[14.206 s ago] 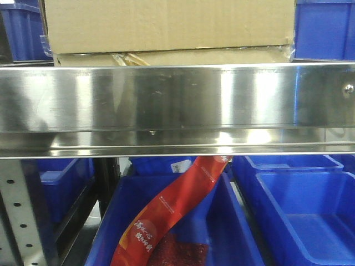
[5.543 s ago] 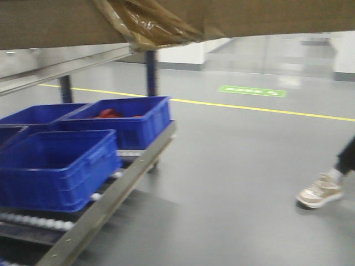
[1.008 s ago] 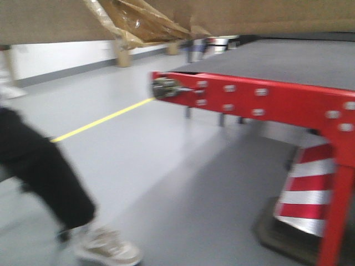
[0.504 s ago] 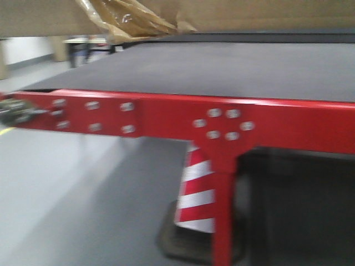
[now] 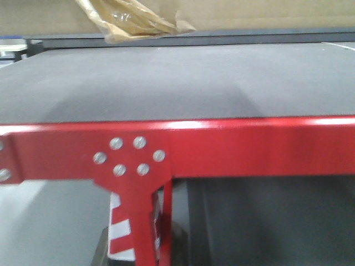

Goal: Grab carton from right shelf to conveyor
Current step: 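Carry the carton over the grey conveyor belt with both grippers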

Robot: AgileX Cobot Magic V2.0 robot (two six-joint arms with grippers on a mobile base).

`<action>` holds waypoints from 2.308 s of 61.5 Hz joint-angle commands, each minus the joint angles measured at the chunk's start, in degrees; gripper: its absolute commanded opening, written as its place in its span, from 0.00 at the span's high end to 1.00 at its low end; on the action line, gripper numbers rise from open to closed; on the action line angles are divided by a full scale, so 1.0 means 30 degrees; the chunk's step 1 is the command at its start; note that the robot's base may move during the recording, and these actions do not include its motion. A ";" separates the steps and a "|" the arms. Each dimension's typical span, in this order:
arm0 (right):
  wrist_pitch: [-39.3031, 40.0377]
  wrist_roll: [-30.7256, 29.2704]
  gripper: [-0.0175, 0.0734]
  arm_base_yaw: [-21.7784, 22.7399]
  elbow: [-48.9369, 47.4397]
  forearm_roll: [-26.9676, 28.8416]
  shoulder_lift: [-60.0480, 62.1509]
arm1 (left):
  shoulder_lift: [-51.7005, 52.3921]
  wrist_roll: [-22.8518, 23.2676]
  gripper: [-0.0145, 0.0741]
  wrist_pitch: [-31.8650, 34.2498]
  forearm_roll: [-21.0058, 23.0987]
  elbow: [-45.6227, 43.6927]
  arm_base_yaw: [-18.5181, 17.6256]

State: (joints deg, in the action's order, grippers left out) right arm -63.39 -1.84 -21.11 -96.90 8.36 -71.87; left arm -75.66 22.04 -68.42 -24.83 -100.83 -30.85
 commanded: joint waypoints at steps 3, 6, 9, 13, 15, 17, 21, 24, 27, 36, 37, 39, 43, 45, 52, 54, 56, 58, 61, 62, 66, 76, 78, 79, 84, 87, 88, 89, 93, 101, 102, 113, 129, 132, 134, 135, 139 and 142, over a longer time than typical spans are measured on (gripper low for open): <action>0.0446 -0.0386 0.88 -0.0030 -0.0080 0.0160 0.0324 | 0.0121 -0.0338 0.86 0.0320 -0.1609 -0.0044 0.0091; 0.0446 -0.0386 0.88 -0.0030 -0.0080 0.0160 0.0324 | 0.0121 -0.0338 0.86 0.0320 -0.1609 -0.0044 0.0091; 0.0446 -0.0386 0.88 -0.0030 -0.0080 0.0160 0.0324 | 0.0121 -0.0338 0.86 0.0320 -0.1653 -0.0044 0.0091; 0.0446 -0.0386 0.88 -0.0030 -0.0080 0.0160 0.0324 | 0.0121 -0.0338 0.86 0.0320 -0.1653 -0.0044 0.0091; 0.0446 -0.0386 0.88 -0.0030 -0.0080 0.0160 0.0324 | 0.0121 -0.0338 0.86 0.0320 -0.1653 -0.0044 0.0091; 0.0446 -0.0386 0.88 -0.0030 -0.0080 0.0160 0.0324 | 0.0121 -0.0338 0.86 0.0320 -0.1653 -0.0044 0.0091; 0.0446 -0.0386 0.88 -0.0030 -0.0080 0.0160 0.0324 | 0.0121 -0.0338 0.86 0.0320 -0.1653 -0.0044 0.0091; 0.0446 -0.0386 0.88 -0.0030 -0.0080 0.0160 0.0324 | 0.0121 -0.0338 0.86 0.0320 -0.1653 -0.0044 0.0091; 0.0446 -0.0386 0.88 -0.0030 -0.0080 0.0160 0.0324 | 0.0121 -0.0338 0.86 0.0320 -0.1653 -0.0044 0.0091; 0.0446 -0.0386 0.88 -0.0030 -0.0080 0.0160 0.0324 | 0.0121 -0.0338 0.86 0.0320 -0.1648 -0.0044 0.0091; 0.0446 -0.0386 0.88 -0.0030 -0.0080 0.0160 0.0324 | 0.0121 -0.0338 0.86 0.0320 -0.1648 -0.0044 0.0091; 0.0446 -0.0386 0.88 -0.0030 -0.0080 0.0160 0.0324 | 0.0121 -0.0338 0.86 0.0320 -0.1648 -0.0044 0.0091; 0.0446 -0.0386 0.88 -0.0030 -0.0080 0.0160 0.0324 | 0.0121 -0.0338 0.86 0.0320 -0.1648 -0.0044 0.0091; 0.0446 -0.0386 0.88 -0.0030 -0.0080 0.0160 0.0324 | 0.0121 -0.0338 0.86 0.0320 -0.1767 -0.0044 0.0091; 0.0446 -0.0386 0.88 -0.0030 -0.0080 0.0160 0.0324 | 0.0121 -0.0338 0.86 0.0320 -0.1767 -0.0044 0.0091; 0.0446 -0.0386 0.88 -0.0030 -0.0080 0.0160 0.0324 | 0.0121 -0.0338 0.86 0.0320 -0.1767 -0.0044 0.0091; 0.0446 -0.0386 0.88 -0.0030 -0.0080 0.0160 0.0324 | 0.0121 -0.0338 0.86 0.0320 -0.1767 -0.0044 0.0091; 0.0446 -0.0386 0.88 -0.0030 -0.0080 0.0160 0.0324 | 0.0121 -0.0338 0.86 0.0320 -0.1767 -0.0044 0.0091; 0.0446 -0.0386 0.88 -0.0030 -0.0080 0.0160 0.0324 | 0.0121 -0.0338 0.86 0.0320 -0.1767 -0.0044 0.0091; 0.0446 -0.0386 0.88 -0.0030 -0.0080 0.0160 0.0324 | 0.0121 -0.0338 0.86 0.0320 -0.1767 -0.0044 0.0091; 0.0446 -0.0386 0.88 -0.0030 -0.0080 0.0160 0.0324 | 0.0121 -0.0338 0.86 0.0320 -0.1767 -0.0044 0.0091; 0.0446 -0.0386 0.88 -0.0030 -0.0080 0.0160 0.0324 | 0.0121 -0.0338 0.86 0.0320 -0.1767 -0.0044 0.0091; 0.0446 -0.0386 0.88 -0.0030 -0.0080 0.0160 0.0324 | 0.0121 -0.0338 0.86 0.0320 -0.1767 -0.0044 0.0091; 0.0446 -0.0386 0.88 -0.0030 -0.0080 0.0160 0.0324 | 0.0121 -0.0338 0.86 0.0320 -0.1767 -0.0044 0.0091; 0.0446 -0.0386 0.88 -0.0030 -0.0080 0.0160 0.0324 | 0.0121 -0.0338 0.86 0.0320 -0.1767 -0.0044 0.0091; 0.0446 -0.0386 0.88 -0.0030 -0.0080 0.0160 0.0324 | 0.0121 -0.0338 0.86 0.0320 -0.1767 -0.0044 0.0091; 0.0446 -0.0386 0.88 -0.0030 -0.0080 0.0160 0.0324 | 0.0121 -0.0338 0.86 0.0320 -0.1767 -0.0044 0.0091; 0.0446 -0.0386 0.88 -0.0030 -0.0080 0.0160 0.0324 | 0.0121 -0.0338 0.86 0.0320 -0.1767 -0.0044 0.0091; 0.0446 -0.0386 0.88 -0.0030 -0.0080 0.0160 0.0324 | 0.0121 -0.0338 0.86 0.0320 -0.1767 -0.0044 0.0091; 0.0446 -0.0386 0.88 -0.0030 -0.0080 0.0160 0.0324 | 0.0121 -0.0338 0.86 0.0320 -0.1767 -0.0044 0.0091; 0.0446 -0.0386 0.88 -0.0030 -0.0080 0.0160 0.0324 | 0.0121 -0.0338 0.86 0.0320 -0.1767 -0.0044 0.0091; 0.0446 -0.0386 0.88 -0.0030 -0.0080 0.0160 0.0324 | 0.0121 -0.0338 0.86 0.0320 -0.1767 -0.0044 0.0091; 0.0446 -0.0386 0.88 -0.0030 -0.0080 0.0160 0.0324 | 0.0121 -0.0338 0.86 0.0320 -0.1767 -0.0044 0.0091; 0.0446 -0.0386 0.88 -0.0030 -0.0080 0.0160 0.0324 | 0.0121 -0.0338 0.86 0.0320 -0.1767 -0.0044 0.0091; 0.0446 -0.0386 0.88 -0.0030 -0.0080 0.0160 0.0324 | 0.0121 -0.0338 0.86 0.0320 -0.1767 -0.0044 0.0091; 0.0446 -0.0386 0.88 -0.0030 -0.0080 0.0160 0.0324 | 0.0121 -0.0338 0.86 0.0320 -0.1767 -0.0044 0.0091; 0.0446 -0.0386 0.88 -0.0030 -0.0080 0.0160 0.0324 | 0.0121 -0.0338 0.86 0.0320 -0.1767 -0.0044 0.0091; 0.0446 -0.0386 0.88 -0.0030 -0.0080 0.0160 0.0324 | 0.0121 -0.0338 0.86 0.0320 -0.1767 -0.0044 0.0091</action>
State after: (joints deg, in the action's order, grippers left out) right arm -63.17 -1.71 -21.16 -96.90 8.59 -71.99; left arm -75.66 22.04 -68.42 -25.43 -100.83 -30.85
